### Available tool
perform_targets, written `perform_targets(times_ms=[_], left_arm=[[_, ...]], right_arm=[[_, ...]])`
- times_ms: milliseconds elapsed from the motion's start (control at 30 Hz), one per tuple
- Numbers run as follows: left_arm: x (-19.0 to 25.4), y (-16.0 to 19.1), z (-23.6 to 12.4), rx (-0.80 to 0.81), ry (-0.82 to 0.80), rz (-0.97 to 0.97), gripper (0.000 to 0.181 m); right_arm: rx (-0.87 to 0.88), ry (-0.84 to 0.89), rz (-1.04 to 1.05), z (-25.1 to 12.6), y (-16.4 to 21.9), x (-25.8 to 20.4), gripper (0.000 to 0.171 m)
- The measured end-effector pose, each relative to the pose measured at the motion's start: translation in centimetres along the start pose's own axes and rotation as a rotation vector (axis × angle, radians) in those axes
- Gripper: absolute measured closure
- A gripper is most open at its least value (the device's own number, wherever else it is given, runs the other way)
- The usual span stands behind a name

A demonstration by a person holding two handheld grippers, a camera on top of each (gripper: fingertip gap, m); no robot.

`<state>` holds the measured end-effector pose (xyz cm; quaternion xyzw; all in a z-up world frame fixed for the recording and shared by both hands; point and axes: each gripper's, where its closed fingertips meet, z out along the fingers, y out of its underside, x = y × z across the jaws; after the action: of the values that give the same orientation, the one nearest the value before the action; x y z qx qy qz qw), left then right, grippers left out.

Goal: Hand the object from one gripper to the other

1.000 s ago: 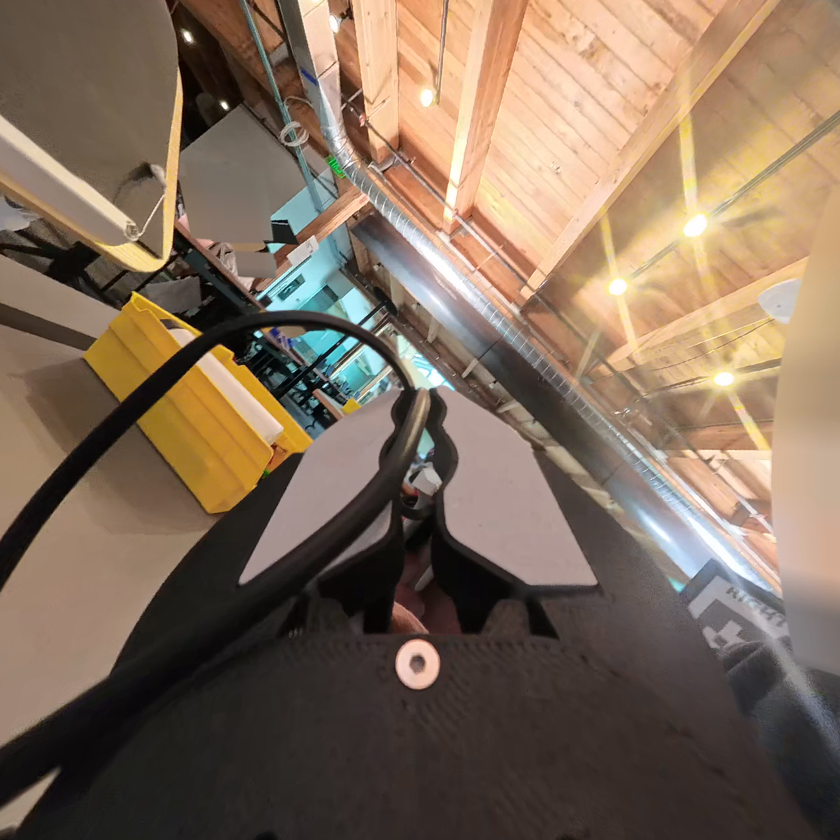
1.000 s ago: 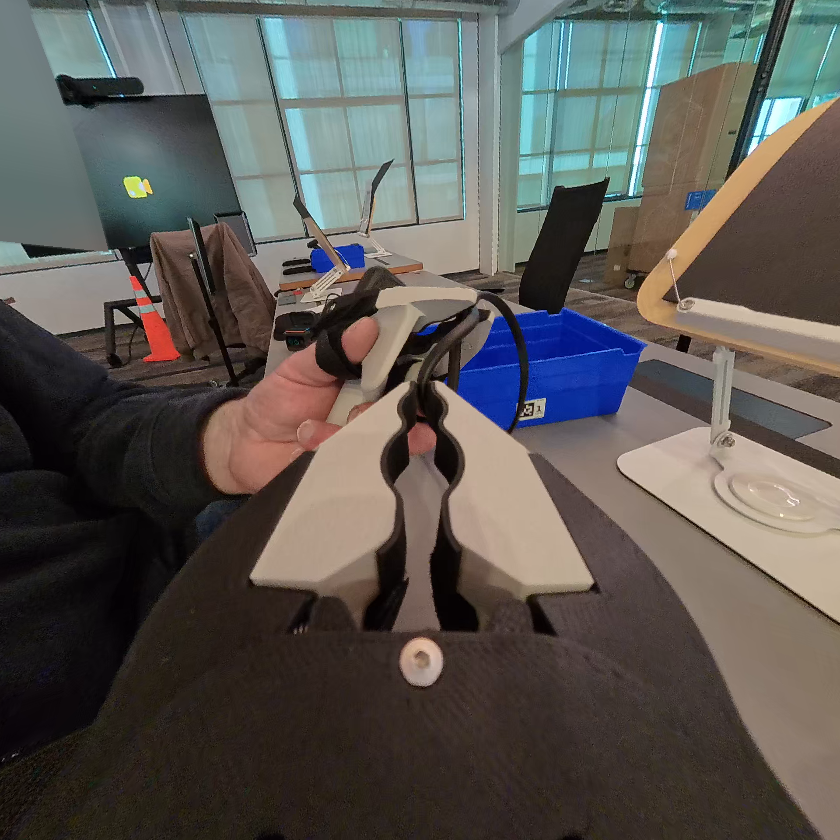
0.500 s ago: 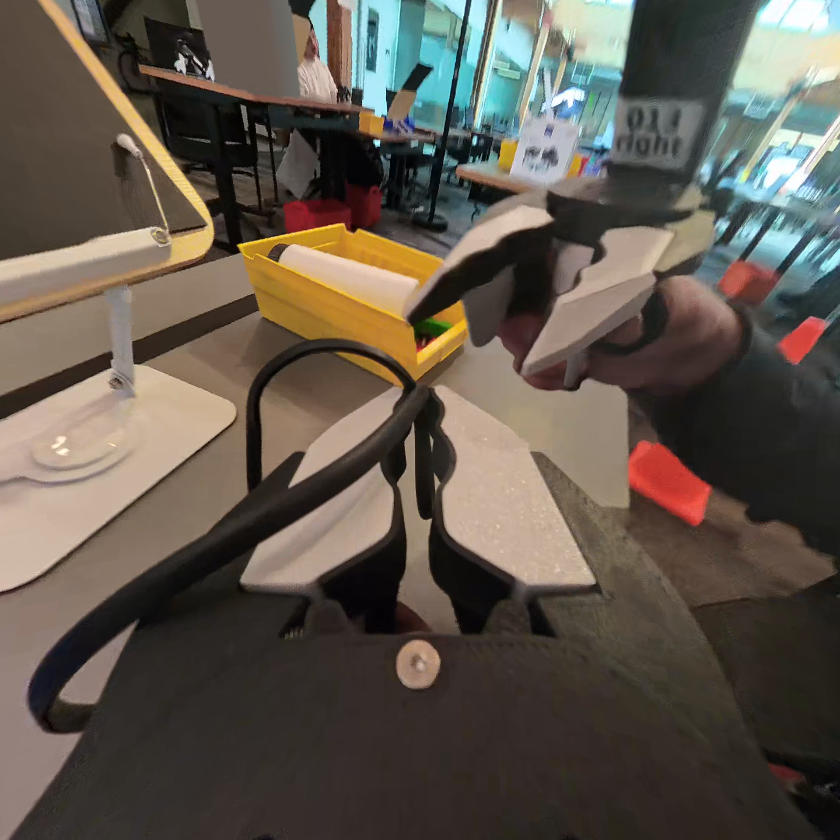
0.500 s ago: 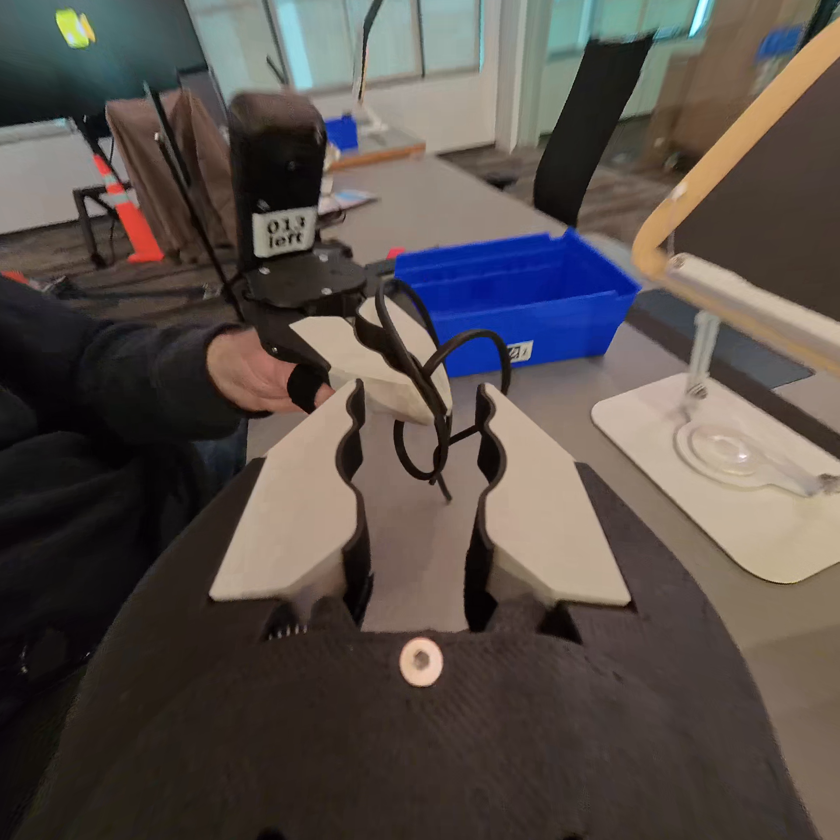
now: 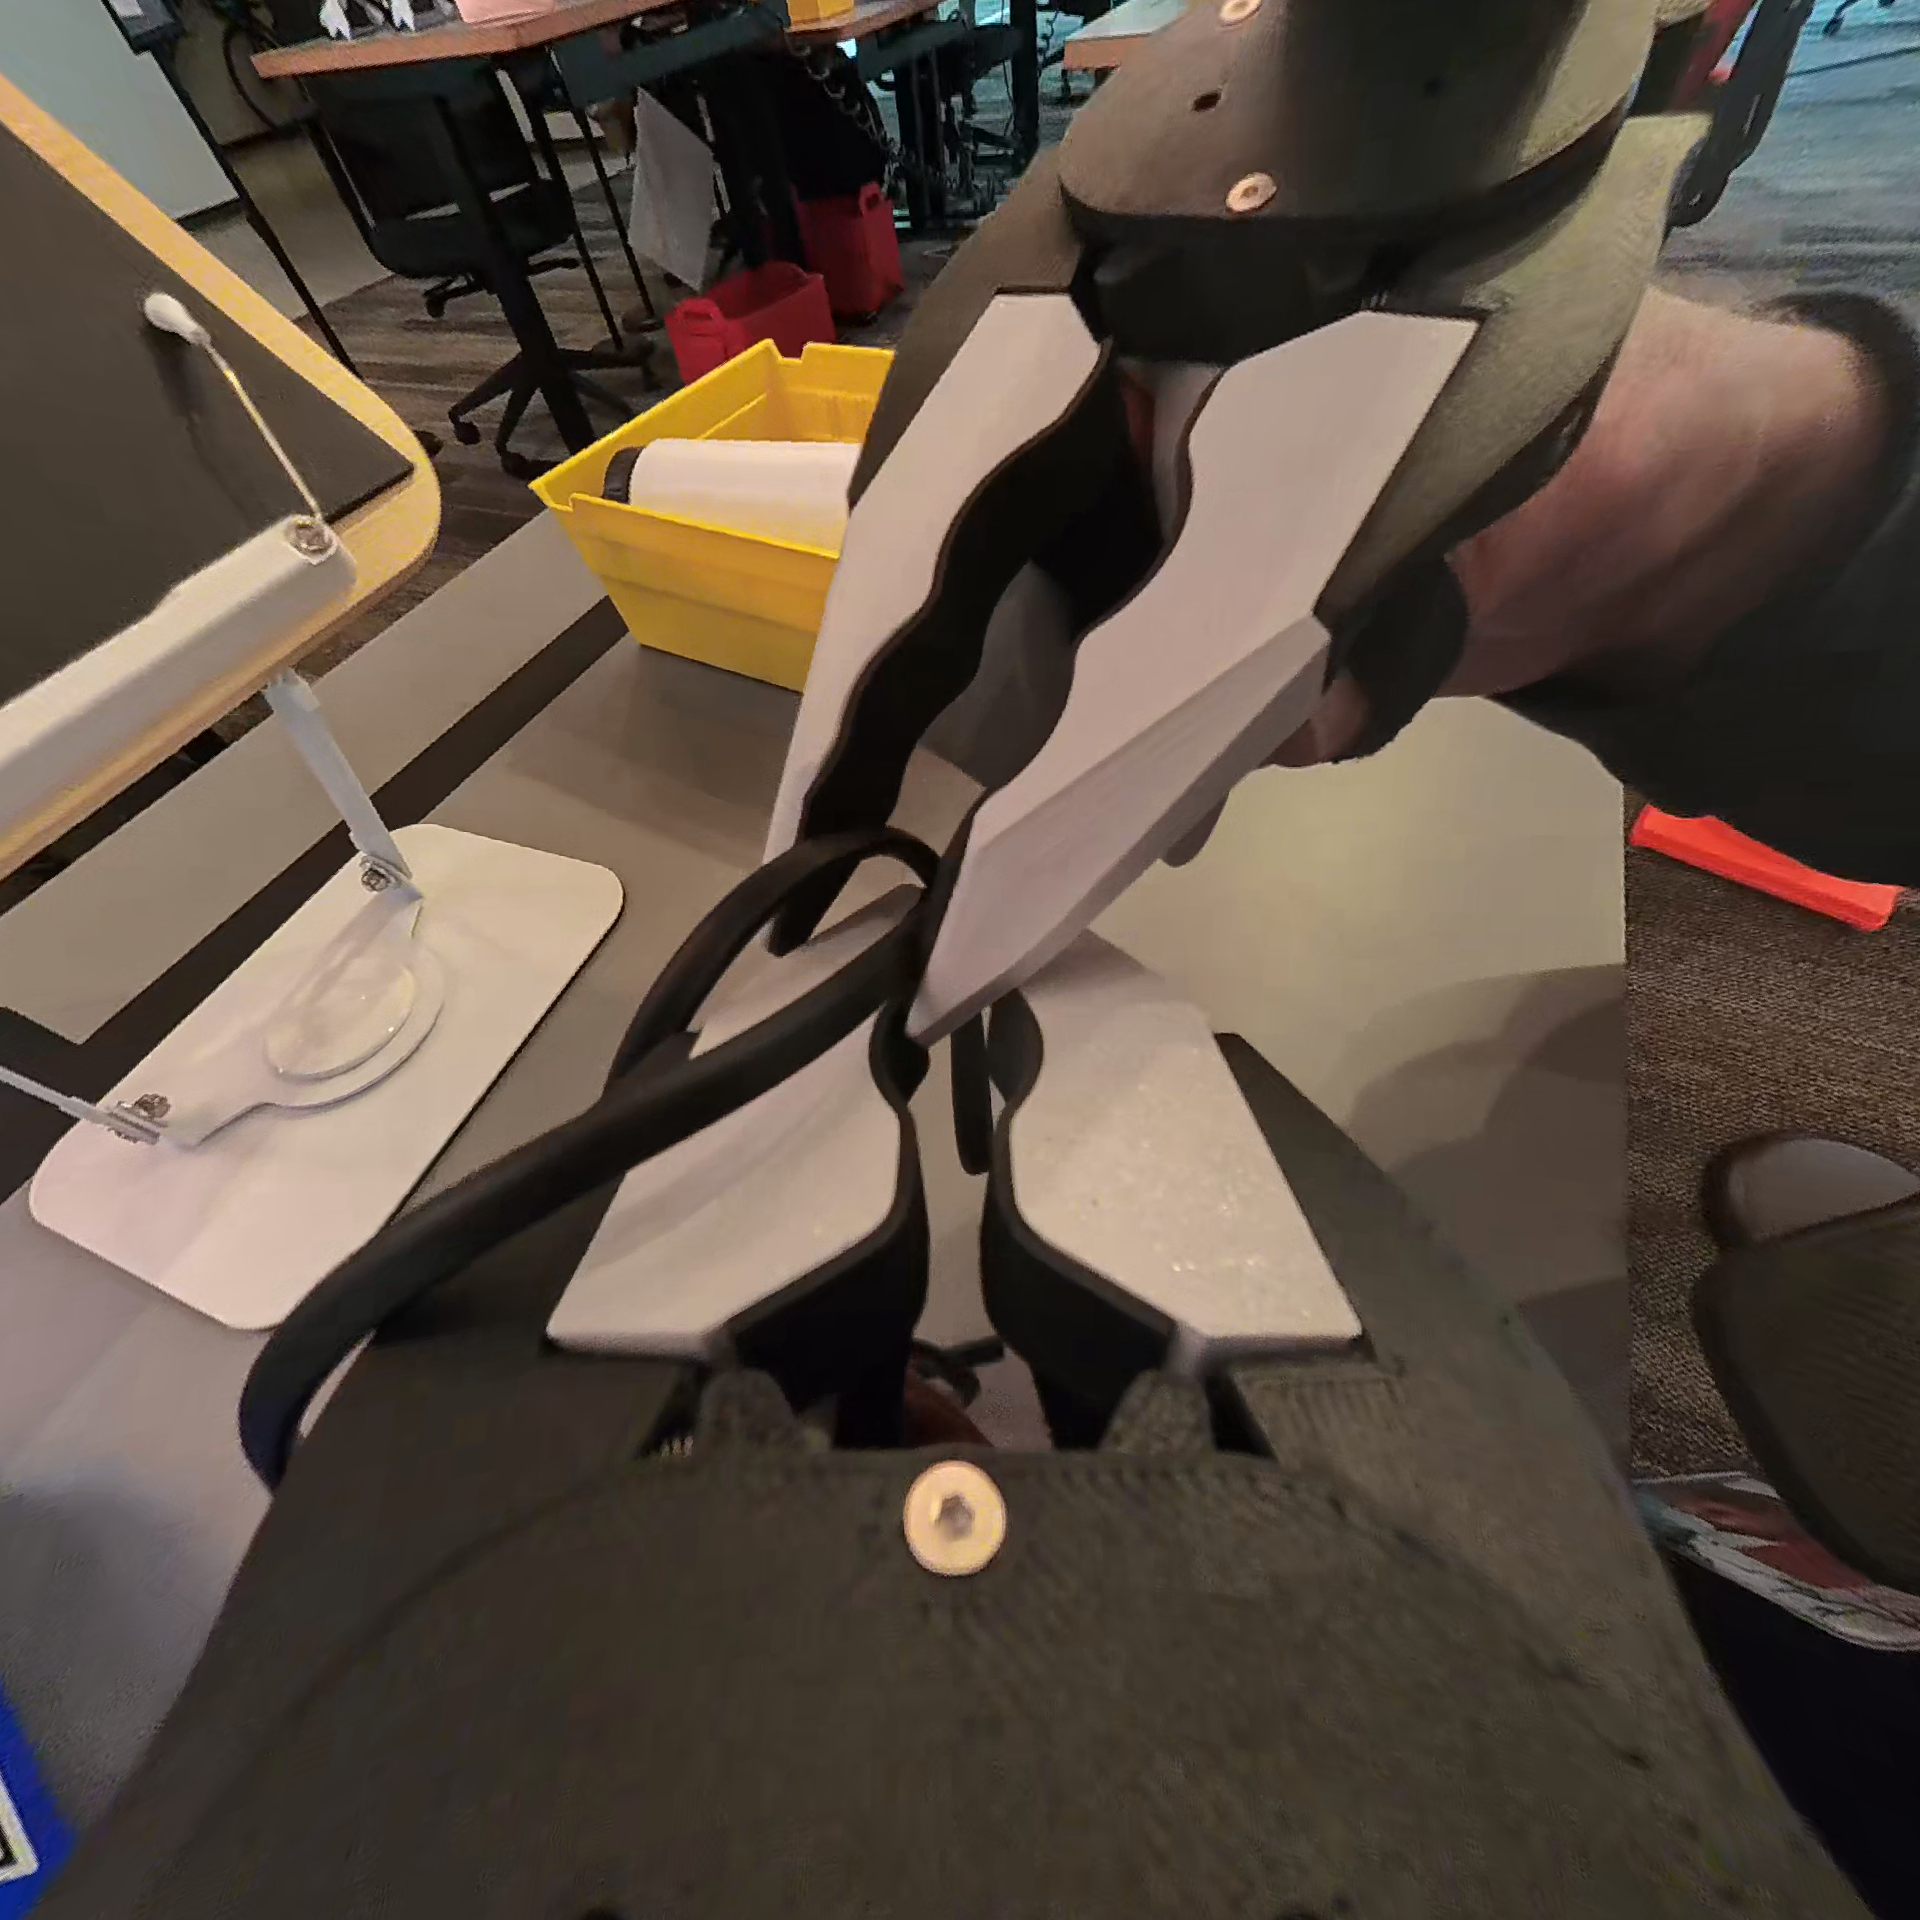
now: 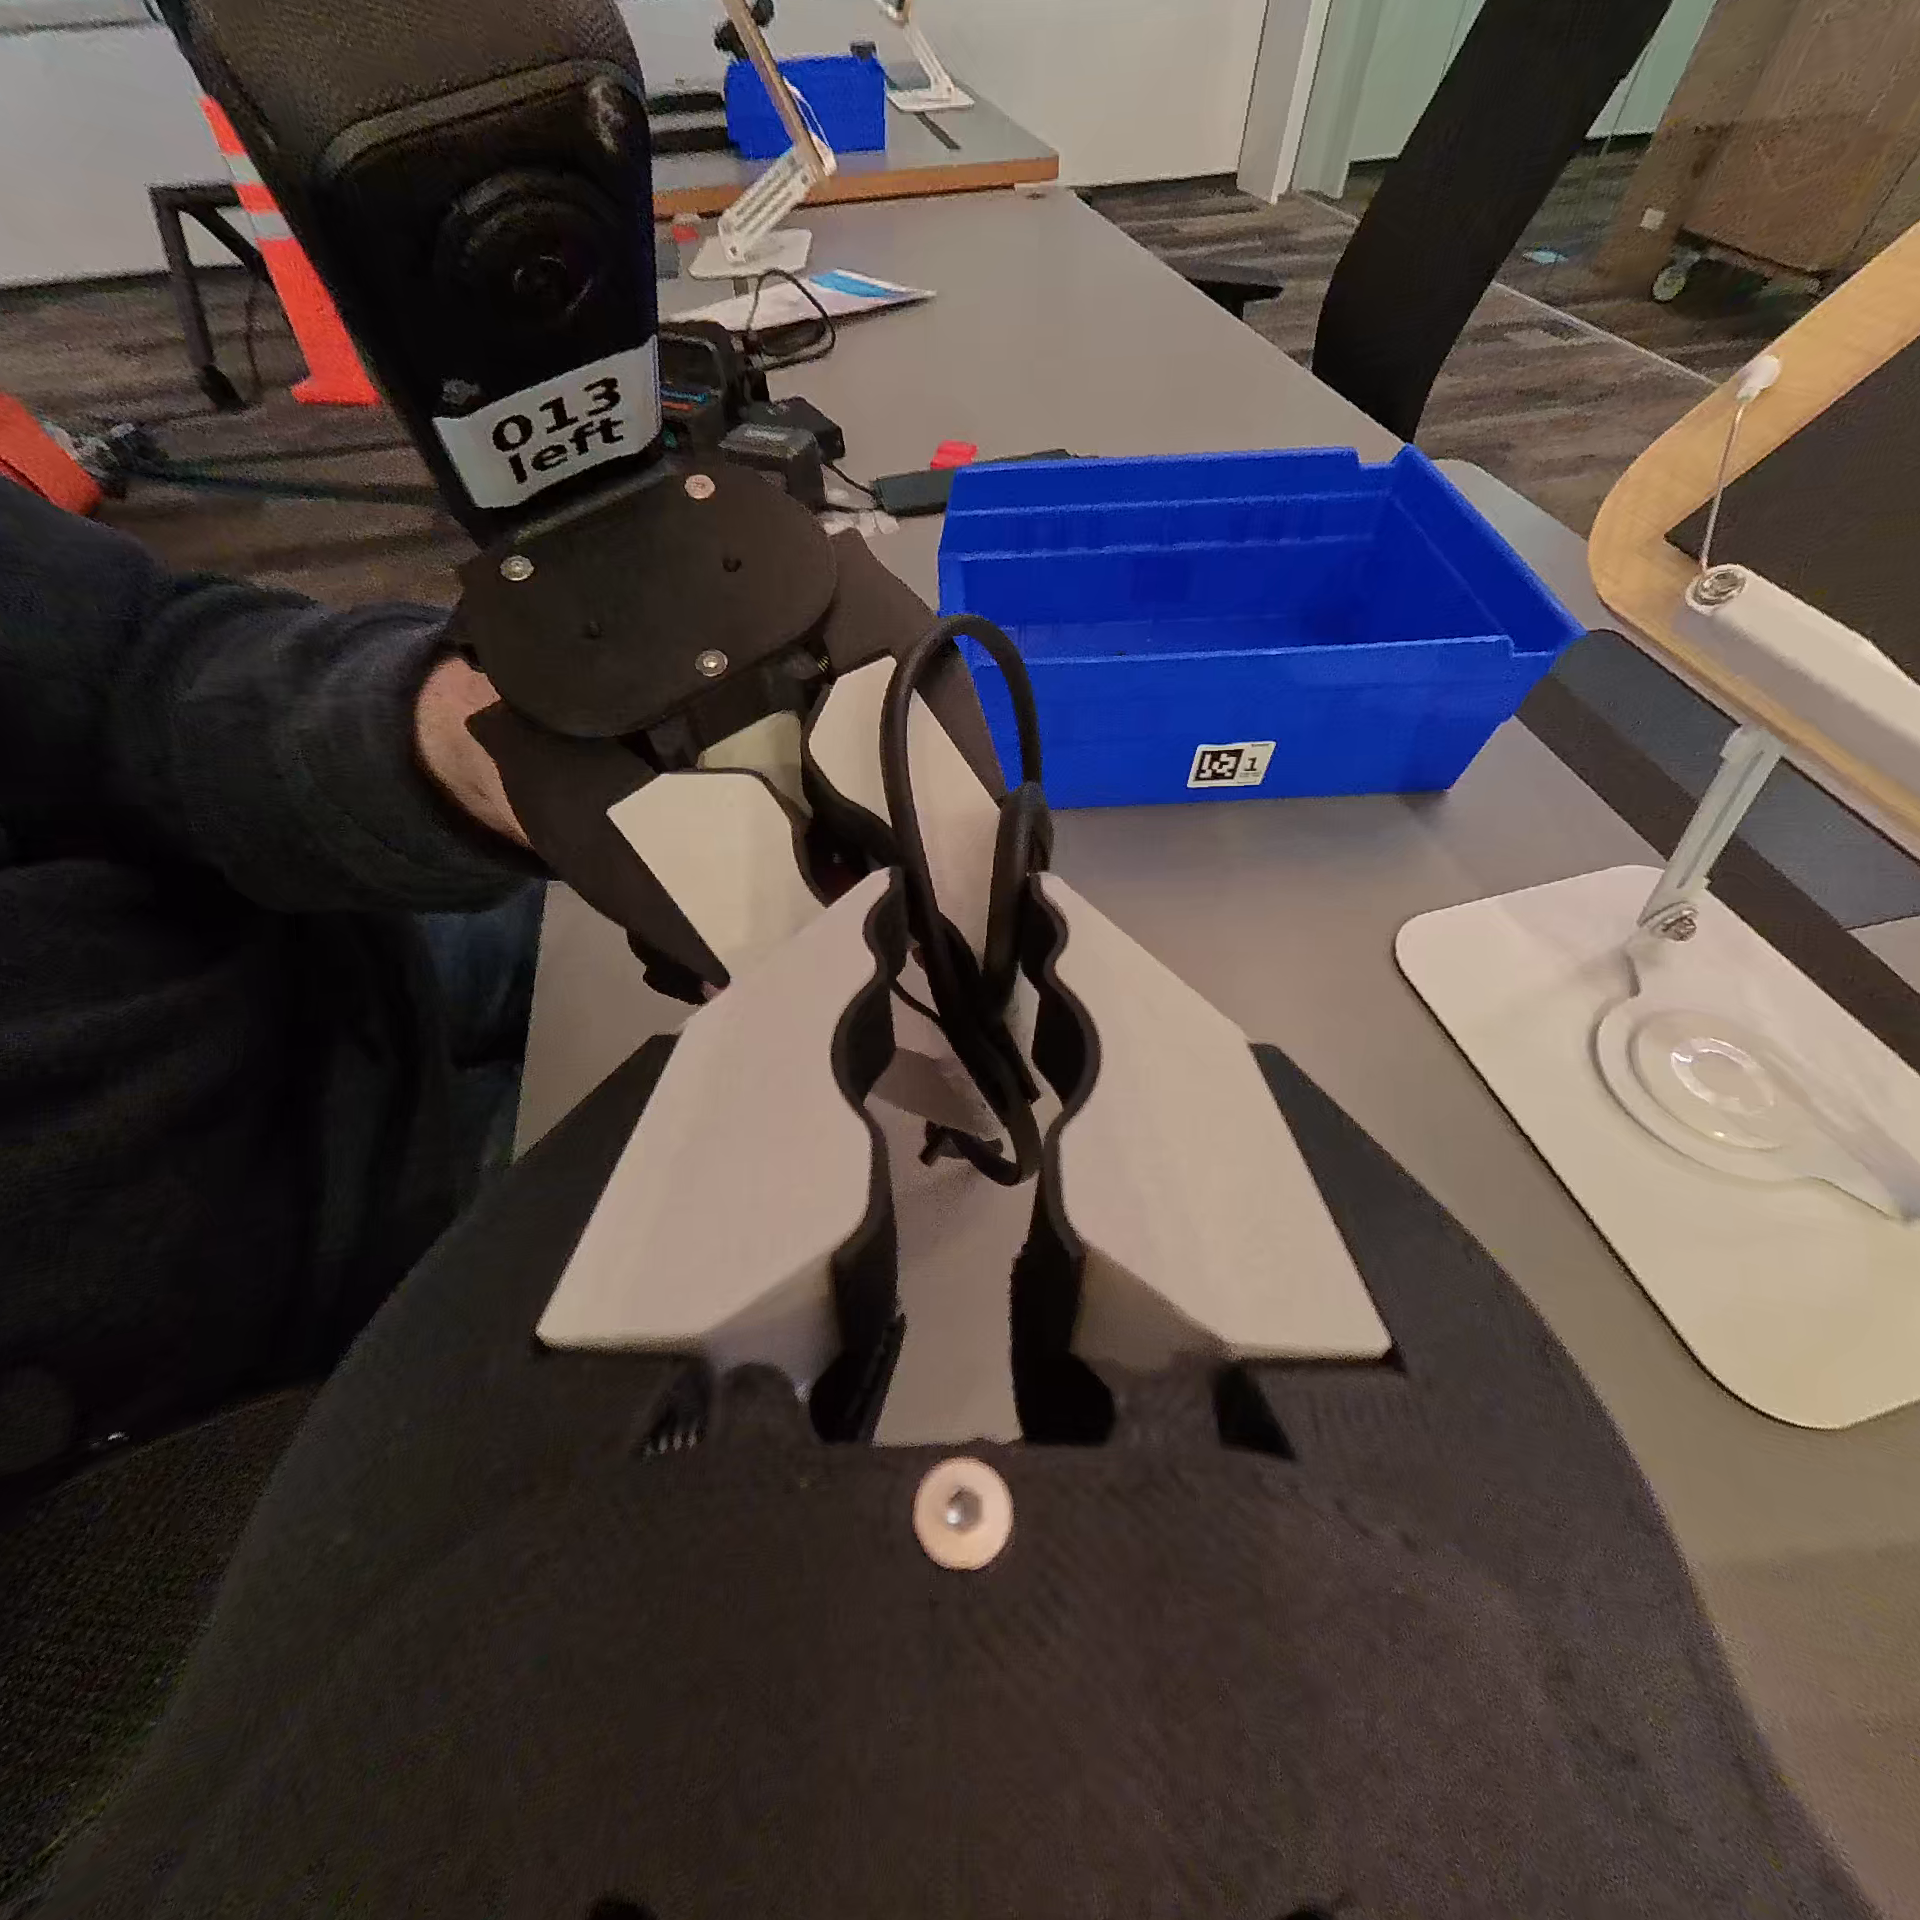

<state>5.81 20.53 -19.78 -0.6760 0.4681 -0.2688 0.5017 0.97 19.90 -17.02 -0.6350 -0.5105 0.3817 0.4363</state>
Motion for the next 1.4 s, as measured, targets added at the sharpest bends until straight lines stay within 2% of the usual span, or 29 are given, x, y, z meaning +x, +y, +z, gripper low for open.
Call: perform_targets(times_ms=[167, 233, 267, 400, 533, 600, 767, 867, 967, 1133, 1267, 1333, 1400], left_arm=[[0.8, -0.8, -0.3, 0.048, 0.087, -0.058, 0.175], [1.2, -0.9, -0.3, 0.060, 0.115, -0.063, 0.175], [1.5, -1.0, -0.3, 0.072, 0.130, -0.057, 0.175], [1.7, -0.6, -0.1, 0.057, 0.136, -0.044, 0.176], [1.8, -1.1, -0.3, 0.110, 0.170, -0.097, 0.175], [1.9, -1.4, -0.8, 0.160, 0.232, -0.174, 0.172], [0.9, -2.6, -3.9, 0.389, 0.414, -0.492, 0.144], [-0.6, -3.9, -5.7, 0.548, 0.537, -0.713, 0.141], [-1.3, -4.2, -5.7, 0.590, 0.579, -0.810, 0.138], [-0.4, -4.4, -4.7, 0.530, 0.607, -0.815, 0.136], [-0.4, -2.6, -4.4, 0.423, 0.531, -0.792, 0.134], [-0.2, -1.5, -4.9, 0.387, 0.514, -0.784, 0.139], [1.4, -0.8, -5.4, 0.342, 0.590, -0.776, 0.148]], right_arm=[[0.169, -0.112, 0.165, -0.7, -0.7, -0.3, 0.155], [0.247, -0.166, 0.227, -1.2, -1.0, -0.6, 0.169], [0.268, -0.189, 0.257, -1.3, -1.0, -0.7, 0.169], [0.271, -0.162, 0.249, -1.3, -0.6, -0.6, 0.170], [0.288, -0.089, 0.137, -1.7, -1.4, -0.7, 0.170], [0.319, -0.041, 0.101, -2.3, -1.9, -0.2, 0.170], [0.360, -0.001, -0.018, -4.0, -2.4, -0.8, 0.170], [0.337, 0.001, -0.070, -3.5, -1.7, -1.7, 0.170], [0.304, 0.031, -0.120, -2.8, -0.9, -2.4, 0.170], [0.301, 0.096, -0.172, -2.6, -0.4, -2.5, 0.171], [0.322, 0.136, -0.171, -3.5, -0.9, -1.9, 0.171], [0.328, 0.140, -0.165, -3.7, -1.0, -1.6, 0.171], [0.344, 0.142, -0.164, -3.9, -1.3, -1.6, 0.170]])
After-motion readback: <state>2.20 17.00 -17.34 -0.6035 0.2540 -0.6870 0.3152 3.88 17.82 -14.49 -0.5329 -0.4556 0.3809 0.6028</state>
